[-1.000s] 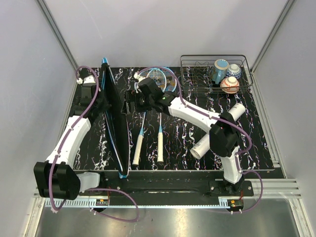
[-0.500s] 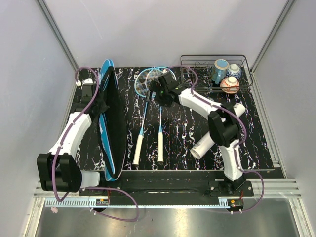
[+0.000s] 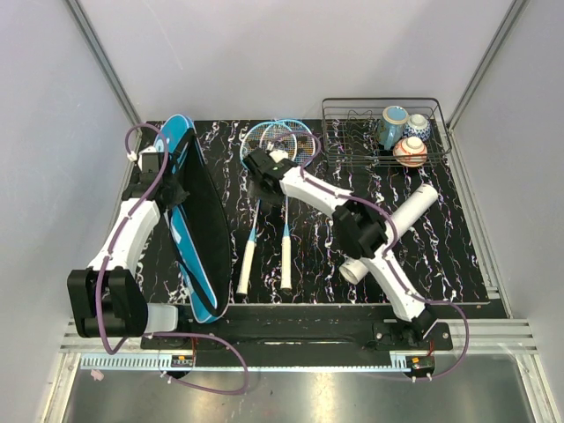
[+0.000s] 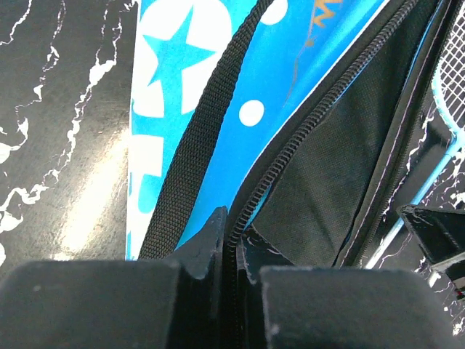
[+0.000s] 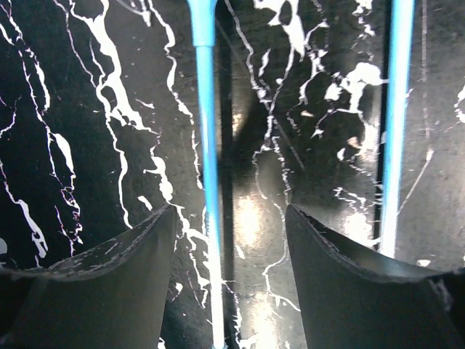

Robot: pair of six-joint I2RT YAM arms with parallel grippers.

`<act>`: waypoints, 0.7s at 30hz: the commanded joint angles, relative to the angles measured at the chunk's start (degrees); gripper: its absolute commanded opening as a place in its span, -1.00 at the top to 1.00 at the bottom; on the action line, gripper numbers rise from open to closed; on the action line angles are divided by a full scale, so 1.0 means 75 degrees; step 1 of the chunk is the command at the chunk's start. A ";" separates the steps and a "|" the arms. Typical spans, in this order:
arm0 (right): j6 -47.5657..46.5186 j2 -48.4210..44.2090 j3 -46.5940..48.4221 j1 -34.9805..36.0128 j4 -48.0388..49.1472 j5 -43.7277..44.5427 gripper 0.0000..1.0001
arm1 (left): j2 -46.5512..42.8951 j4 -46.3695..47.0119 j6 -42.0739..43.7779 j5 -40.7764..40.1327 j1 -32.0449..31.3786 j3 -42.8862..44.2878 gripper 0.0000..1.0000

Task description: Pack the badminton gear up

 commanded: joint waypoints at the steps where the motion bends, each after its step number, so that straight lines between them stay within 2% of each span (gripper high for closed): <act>1: 0.0171 0.0583 0.1189 0.0326 -0.0901 0.1200 -0.33 | -0.0146 0.0041 -0.0189 -0.0059 0.0122 0.0170 1.00; 4: 0.0147 0.1075 0.1939 0.0443 -0.1498 0.1561 -0.17 | -0.0229 0.0018 -0.0201 -0.0129 0.0122 0.0169 1.00; 7: 0.0054 0.1345 0.2153 0.0513 -0.1583 0.1844 -0.06 | -0.0334 0.0041 -0.0189 -0.0211 0.0122 0.0158 1.00; 8: 0.0053 0.1450 0.2165 0.0513 -0.1571 0.1880 0.11 | -0.0358 0.0029 -0.0178 -0.0211 0.0122 0.0158 1.00; 14: -0.0437 0.1732 0.2411 0.0513 -0.1501 0.2278 0.52 | -0.0452 0.0146 -0.0096 -0.0165 0.0122 0.0076 1.00; 15: -0.0648 0.1709 0.2435 0.0513 -0.1454 0.2313 0.75 | -0.0486 0.0181 -0.0061 -0.0153 0.0134 0.0041 1.00; 17: -0.1444 0.1558 0.2552 0.0513 -0.1255 0.2337 1.00 | -0.0487 0.0251 -0.0037 -0.0141 0.0122 0.0029 1.00; 21: -0.2967 0.0890 0.2505 0.0513 -0.0752 0.2057 1.00 | -0.0487 0.0322 0.0080 -0.0083 0.0122 -0.0030 1.00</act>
